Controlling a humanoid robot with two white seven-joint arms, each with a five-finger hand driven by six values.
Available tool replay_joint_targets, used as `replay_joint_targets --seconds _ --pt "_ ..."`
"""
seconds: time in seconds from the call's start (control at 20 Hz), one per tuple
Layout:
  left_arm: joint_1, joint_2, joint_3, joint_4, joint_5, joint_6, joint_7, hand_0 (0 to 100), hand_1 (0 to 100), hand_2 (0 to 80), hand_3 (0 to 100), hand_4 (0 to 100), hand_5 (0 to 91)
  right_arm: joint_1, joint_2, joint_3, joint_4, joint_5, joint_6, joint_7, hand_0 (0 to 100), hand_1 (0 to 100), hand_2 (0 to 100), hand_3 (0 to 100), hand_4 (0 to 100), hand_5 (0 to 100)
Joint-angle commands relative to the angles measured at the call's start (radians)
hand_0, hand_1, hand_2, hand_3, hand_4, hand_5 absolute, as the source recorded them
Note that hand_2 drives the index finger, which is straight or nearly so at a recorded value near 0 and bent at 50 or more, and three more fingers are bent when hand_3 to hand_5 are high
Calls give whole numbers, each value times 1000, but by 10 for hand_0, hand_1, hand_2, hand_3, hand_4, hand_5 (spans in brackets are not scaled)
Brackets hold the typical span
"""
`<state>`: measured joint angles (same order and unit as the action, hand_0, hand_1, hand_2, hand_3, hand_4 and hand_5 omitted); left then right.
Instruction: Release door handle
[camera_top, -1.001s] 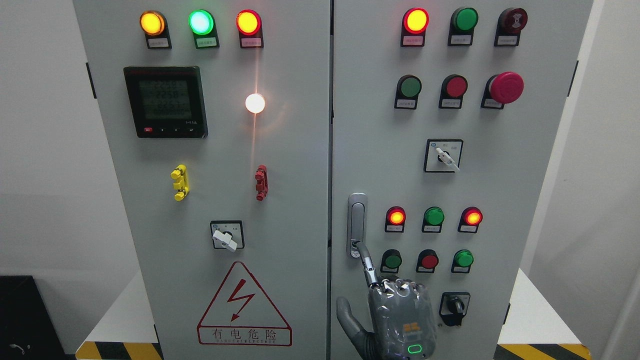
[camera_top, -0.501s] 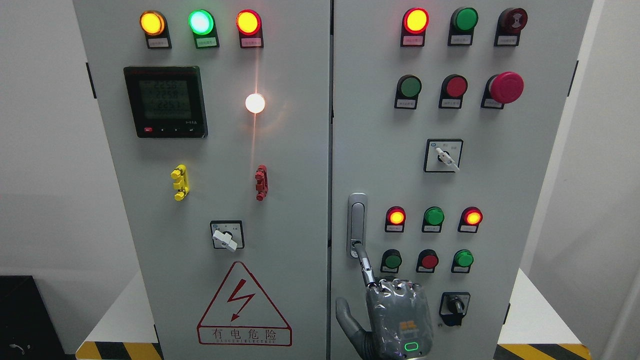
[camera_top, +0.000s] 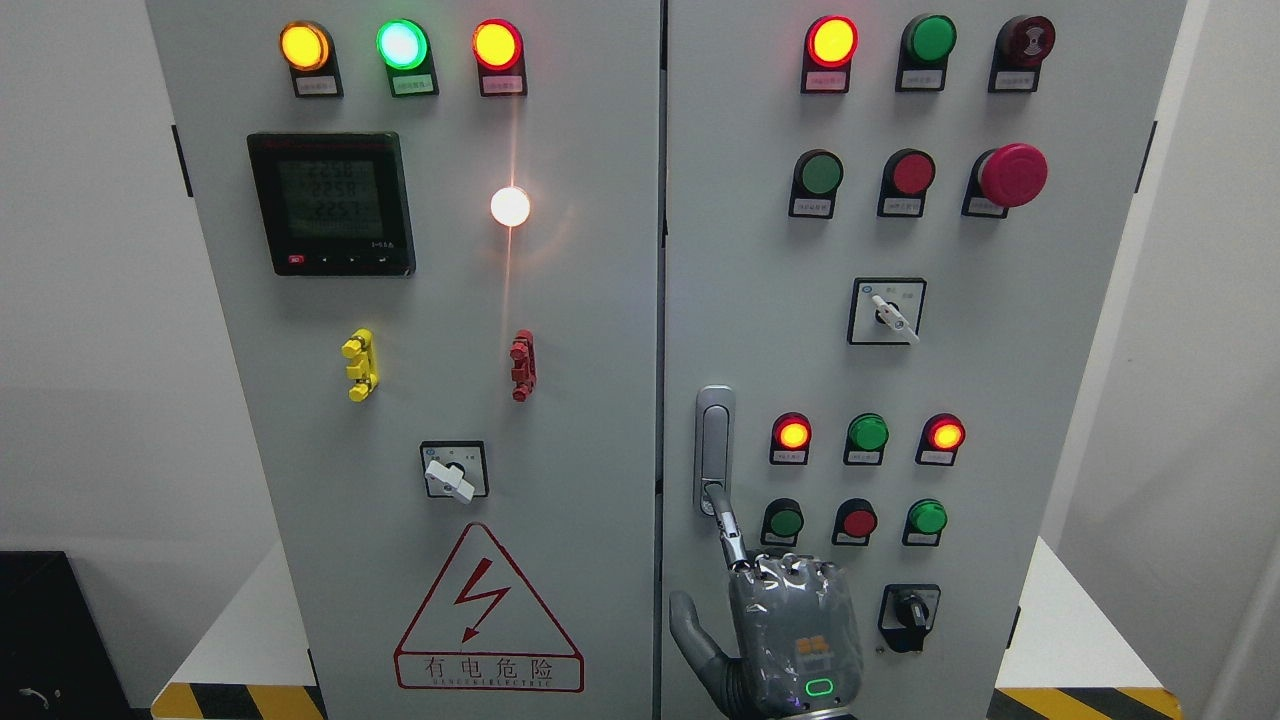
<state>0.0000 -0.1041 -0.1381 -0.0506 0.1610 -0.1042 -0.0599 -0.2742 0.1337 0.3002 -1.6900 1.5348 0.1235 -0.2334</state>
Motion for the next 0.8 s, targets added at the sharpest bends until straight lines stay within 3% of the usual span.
replay_joint_targets --seconds 0.0,0.75 --pt "9 0 0 1 0 0 0 120 556 0 0 0 0 -5 0 -1 16 -1 1 0 457 332 19 1000 1000 1000" --pt "8 0 0 0 0 0 0 120 556 0 0 0 0 -22 1 -3 32 -1 7 0 454 332 23 1000 1000 1000"
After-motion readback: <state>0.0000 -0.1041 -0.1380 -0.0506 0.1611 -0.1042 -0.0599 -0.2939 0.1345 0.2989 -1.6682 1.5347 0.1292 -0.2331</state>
